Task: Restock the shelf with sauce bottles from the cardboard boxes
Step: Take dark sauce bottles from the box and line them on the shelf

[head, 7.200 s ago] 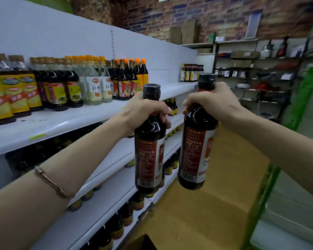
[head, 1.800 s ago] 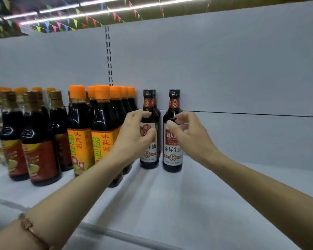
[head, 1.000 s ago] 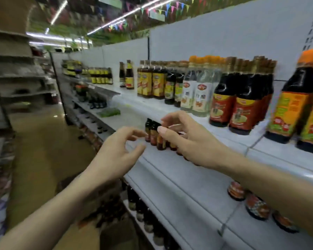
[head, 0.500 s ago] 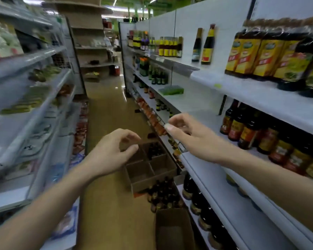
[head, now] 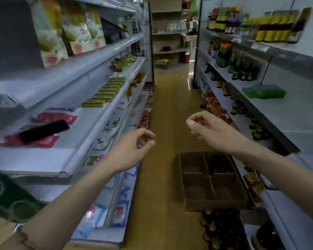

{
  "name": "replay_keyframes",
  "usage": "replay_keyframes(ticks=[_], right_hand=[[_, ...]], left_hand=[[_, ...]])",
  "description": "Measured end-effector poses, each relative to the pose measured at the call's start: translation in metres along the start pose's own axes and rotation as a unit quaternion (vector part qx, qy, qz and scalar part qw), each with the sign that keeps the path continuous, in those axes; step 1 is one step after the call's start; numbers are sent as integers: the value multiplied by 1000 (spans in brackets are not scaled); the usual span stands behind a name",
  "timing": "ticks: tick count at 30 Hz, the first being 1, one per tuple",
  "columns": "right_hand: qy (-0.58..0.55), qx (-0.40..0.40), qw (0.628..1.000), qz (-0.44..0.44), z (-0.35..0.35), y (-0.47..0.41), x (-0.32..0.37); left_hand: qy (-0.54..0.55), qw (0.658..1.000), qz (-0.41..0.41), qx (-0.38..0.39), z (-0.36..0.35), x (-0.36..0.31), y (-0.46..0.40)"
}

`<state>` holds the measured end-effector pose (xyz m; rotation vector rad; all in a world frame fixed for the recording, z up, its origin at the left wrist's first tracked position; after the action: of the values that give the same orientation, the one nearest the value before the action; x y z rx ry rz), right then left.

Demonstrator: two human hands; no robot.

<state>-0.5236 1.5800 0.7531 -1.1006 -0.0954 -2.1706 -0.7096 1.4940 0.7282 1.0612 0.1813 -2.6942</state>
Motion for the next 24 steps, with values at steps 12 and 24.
replay_keyframes(ticks=[12,24], right_hand=[[19,-86,992,-95,16,-182,-97],[19,-199,955,-221,116,-234,-273]], left_hand=[[-3,996,-63,67,-14,17,-265],[-52,951,-191,238,-181,-66,-467]])
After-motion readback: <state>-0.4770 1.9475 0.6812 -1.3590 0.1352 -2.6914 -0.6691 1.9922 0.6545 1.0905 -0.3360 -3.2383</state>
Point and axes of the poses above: each hand's wrist, its own y-axis away from the middle knuckle, its own z-axis out of the back of the hand, x = y × z, the point moved 7 cm from there along -y, towards the middle knuckle, and after that the axes turned 9 degrees about z, right-handed, at the moved point
